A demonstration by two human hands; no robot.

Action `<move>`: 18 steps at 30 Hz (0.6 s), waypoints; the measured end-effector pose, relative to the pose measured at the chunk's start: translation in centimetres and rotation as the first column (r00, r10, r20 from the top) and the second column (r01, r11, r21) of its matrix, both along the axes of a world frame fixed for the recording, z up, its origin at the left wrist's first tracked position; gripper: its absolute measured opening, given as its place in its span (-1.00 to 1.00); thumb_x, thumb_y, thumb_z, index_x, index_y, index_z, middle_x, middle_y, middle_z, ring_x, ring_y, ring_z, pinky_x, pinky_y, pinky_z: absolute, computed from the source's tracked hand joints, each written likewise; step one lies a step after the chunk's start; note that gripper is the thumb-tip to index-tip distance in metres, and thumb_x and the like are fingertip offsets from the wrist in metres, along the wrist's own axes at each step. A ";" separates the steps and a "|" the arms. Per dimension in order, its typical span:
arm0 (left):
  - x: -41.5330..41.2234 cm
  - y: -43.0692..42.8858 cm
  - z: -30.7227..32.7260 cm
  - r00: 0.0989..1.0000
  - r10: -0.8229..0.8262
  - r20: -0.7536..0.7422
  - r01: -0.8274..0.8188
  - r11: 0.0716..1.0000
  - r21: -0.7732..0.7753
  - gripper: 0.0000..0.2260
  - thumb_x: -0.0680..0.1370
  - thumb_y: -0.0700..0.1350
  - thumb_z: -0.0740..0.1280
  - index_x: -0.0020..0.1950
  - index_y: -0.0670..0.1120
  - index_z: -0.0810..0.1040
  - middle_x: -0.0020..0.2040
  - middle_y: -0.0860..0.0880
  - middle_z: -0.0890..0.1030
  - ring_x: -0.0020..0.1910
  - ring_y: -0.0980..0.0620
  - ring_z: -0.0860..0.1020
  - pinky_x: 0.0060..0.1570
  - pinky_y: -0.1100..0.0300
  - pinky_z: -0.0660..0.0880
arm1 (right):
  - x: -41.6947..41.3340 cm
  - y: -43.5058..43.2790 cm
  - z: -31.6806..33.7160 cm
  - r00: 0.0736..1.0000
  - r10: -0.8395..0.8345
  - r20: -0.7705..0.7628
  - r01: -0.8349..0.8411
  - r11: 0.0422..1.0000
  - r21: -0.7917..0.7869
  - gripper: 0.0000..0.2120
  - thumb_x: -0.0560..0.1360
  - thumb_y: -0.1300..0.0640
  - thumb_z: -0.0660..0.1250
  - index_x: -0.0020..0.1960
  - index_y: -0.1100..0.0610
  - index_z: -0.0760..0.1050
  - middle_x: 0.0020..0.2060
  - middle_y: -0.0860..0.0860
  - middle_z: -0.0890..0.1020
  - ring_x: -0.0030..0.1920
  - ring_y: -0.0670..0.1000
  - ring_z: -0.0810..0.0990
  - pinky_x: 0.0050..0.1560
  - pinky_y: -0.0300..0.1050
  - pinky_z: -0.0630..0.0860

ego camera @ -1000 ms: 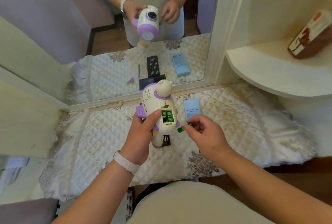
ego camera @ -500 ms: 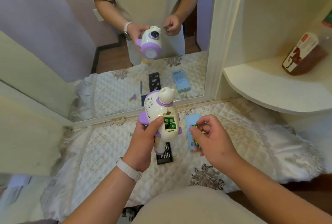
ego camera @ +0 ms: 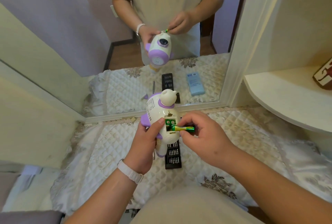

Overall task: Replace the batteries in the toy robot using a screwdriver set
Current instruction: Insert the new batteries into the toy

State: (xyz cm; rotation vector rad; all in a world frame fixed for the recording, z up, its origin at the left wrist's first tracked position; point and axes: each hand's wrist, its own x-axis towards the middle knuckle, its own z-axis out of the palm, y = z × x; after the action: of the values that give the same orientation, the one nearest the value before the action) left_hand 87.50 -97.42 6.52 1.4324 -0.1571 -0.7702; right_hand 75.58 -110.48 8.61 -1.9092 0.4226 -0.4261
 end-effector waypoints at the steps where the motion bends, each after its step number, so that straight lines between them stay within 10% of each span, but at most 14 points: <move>1: 0.2 0.0 0.0 1.000 0.008 0.000 -0.008 1.000 -0.003 -0.44 0.43 0.02 0.43 0.32 -0.24 0.44 0.01 -0.16 0.63 -0.08 -0.02 0.62 -0.25 0.20 0.55 | 0.5 0.0 0.0 1.000 0.007 0.021 -0.007 1.000 -0.021 -0.79 0.43 0.29 0.41 -0.06 0.01 0.57 -0.09 -0.15 0.55 -0.05 -0.12 0.55 0.00 -0.22 0.50; 8: 0.7 -0.2 -0.6 0.999 0.002 0.036 -0.002 1.000 -0.006 -0.41 0.36 0.08 0.49 0.30 -0.16 0.49 0.07 -0.23 0.64 -0.08 -0.10 0.61 -0.35 0.15 0.54 | 2.4 0.0 0.0 0.998 0.056 0.012 -0.054 0.990 -0.132 -0.82 0.42 0.24 0.40 -0.01 0.04 0.60 -0.09 -0.13 0.55 -0.10 -0.14 0.54 -0.05 -0.18 0.53; 18: 0.7 -0.4 -2.1 0.999 0.016 0.039 -0.018 0.998 0.060 -0.52 0.39 0.01 0.48 0.25 -0.11 0.50 0.12 -0.18 0.66 0.07 -0.11 0.66 0.02 0.02 0.61 | 2.6 0.3 0.0 0.989 0.088 -0.123 -0.105 0.984 -0.145 -0.84 0.47 0.18 0.37 0.01 0.00 0.53 -0.13 -0.20 0.50 -0.14 -0.20 0.49 -0.11 -0.35 0.44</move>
State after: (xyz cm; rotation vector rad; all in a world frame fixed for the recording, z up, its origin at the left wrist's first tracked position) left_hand 88.23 -97.80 4.38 1.5047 -0.1520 -0.7390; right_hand 78.16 -110.18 8.59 -2.0997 0.3806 -0.2905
